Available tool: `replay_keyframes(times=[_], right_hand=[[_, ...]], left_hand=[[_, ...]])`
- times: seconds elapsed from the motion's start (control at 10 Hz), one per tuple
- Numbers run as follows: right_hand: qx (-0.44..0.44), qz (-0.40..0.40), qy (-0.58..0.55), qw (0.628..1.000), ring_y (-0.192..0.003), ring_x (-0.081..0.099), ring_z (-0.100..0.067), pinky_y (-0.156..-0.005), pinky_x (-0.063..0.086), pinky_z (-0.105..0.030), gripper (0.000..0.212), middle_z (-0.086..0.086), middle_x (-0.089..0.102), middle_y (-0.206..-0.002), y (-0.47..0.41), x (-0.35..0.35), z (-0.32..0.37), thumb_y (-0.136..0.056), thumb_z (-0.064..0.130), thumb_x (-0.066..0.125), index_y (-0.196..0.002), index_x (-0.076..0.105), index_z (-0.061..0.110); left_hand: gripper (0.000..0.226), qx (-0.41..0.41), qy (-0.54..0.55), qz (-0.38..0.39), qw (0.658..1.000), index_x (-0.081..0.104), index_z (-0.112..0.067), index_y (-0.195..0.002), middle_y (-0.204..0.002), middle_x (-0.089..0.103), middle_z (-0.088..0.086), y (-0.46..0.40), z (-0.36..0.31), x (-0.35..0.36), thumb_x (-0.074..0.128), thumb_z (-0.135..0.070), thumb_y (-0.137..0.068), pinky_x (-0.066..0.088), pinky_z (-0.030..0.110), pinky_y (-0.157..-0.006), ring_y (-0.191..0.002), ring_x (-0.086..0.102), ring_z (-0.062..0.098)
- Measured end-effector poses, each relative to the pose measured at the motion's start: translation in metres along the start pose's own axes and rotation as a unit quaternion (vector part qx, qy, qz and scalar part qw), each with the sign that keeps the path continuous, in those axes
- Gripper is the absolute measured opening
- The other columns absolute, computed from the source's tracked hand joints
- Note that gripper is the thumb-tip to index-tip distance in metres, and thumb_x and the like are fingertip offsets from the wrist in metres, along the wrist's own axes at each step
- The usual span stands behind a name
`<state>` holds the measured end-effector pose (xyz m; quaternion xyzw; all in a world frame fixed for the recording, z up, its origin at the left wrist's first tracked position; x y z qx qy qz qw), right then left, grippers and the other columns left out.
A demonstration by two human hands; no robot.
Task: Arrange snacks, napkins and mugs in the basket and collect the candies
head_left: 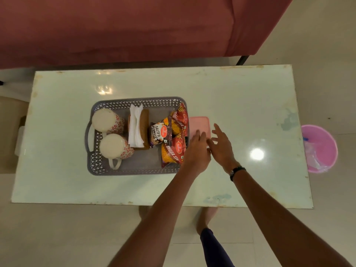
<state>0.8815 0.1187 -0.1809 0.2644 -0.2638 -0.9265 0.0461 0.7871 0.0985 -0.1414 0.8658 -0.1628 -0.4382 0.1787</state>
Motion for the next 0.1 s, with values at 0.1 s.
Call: replay_keyframes(times=[0.1], right_hand=[[-0.035,-0.104,-0.049,0.993,-0.119,0.054,-0.024,-0.093,0.045,-0.031,0.053,-0.011,0.046,-0.141,0.0242,0.0024,0.0259,-0.096,0.013,0.049,-0.145,0.029,0.013]], left_hand=[[0.05,0.045,0.043,-0.057,0.996,0.032,-0.007,-0.141,-0.152,0.03,0.011,0.0181,0.0142,-0.0253,0.048,-0.01,-0.094,0.03,0.039,-0.114,-0.141,0.026,0.026]])
Point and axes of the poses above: each hand's wrist, its own y-axis away from the middle knuckle, its own x-axis out of the palm, z = x × y, the point moved 3 cm from there along -y, towards the middle knuckle
